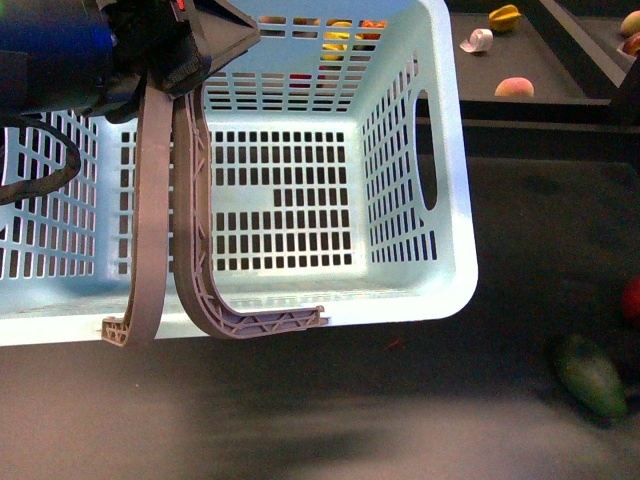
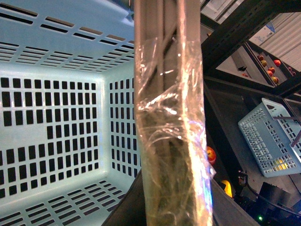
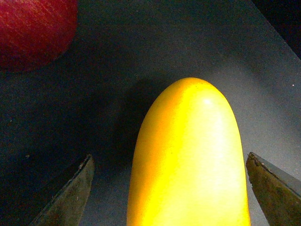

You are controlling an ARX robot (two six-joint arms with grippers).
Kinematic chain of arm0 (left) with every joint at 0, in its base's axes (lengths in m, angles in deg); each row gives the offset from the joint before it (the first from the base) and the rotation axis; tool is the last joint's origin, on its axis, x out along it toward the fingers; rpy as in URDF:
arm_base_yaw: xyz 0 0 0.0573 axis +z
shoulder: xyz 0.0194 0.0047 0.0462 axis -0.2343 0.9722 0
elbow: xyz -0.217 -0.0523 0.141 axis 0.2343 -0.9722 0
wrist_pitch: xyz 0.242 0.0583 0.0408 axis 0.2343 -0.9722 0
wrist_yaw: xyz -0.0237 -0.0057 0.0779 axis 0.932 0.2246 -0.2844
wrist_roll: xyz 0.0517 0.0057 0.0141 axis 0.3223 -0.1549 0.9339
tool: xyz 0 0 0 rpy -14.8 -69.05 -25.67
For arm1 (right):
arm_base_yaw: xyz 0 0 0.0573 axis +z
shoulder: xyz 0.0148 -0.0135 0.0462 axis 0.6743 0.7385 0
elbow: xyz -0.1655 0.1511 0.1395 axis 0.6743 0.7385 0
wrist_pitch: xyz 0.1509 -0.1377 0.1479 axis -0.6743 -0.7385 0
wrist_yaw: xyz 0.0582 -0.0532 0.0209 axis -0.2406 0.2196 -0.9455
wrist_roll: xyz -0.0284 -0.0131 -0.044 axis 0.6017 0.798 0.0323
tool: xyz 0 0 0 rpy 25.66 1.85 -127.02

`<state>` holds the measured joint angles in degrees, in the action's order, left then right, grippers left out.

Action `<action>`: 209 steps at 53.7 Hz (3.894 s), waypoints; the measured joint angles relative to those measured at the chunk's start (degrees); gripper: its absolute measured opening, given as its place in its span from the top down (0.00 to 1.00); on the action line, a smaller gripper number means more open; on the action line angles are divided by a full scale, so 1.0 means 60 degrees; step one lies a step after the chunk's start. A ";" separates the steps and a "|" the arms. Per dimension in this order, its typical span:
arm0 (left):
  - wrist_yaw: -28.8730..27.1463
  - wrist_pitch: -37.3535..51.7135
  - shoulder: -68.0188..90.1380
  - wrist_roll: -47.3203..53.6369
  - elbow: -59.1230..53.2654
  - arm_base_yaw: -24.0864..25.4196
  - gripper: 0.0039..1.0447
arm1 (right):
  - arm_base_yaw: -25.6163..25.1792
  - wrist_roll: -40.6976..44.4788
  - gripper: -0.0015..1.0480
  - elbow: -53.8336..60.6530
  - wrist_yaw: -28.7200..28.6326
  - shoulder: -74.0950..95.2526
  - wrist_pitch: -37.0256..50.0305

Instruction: Pick mango with right arm and hold basket with left

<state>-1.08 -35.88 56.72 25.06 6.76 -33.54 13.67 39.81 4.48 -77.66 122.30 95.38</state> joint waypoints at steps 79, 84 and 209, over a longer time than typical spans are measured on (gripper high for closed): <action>0.0011 0.0000 0.0000 -0.0004 0.0004 0.0000 0.90 | 0.5326 -0.1359 0.48 0.2583 -0.3974 -1.0783 -0.3231; 0.0004 0.0000 0.0000 0.0000 0.0004 0.0000 0.90 | 0.6033 -0.1515 0.48 0.2426 -0.3898 -1.1005 -0.3457; 0.0025 0.0000 0.0076 0.0011 0.0007 -0.0004 0.90 | 0.4870 0.0656 0.72 0.7180 -0.1035 -1.6549 -0.1111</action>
<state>-0.92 -35.88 57.18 25.12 6.80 -33.56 42.89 43.74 47.56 -83.86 23.00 88.71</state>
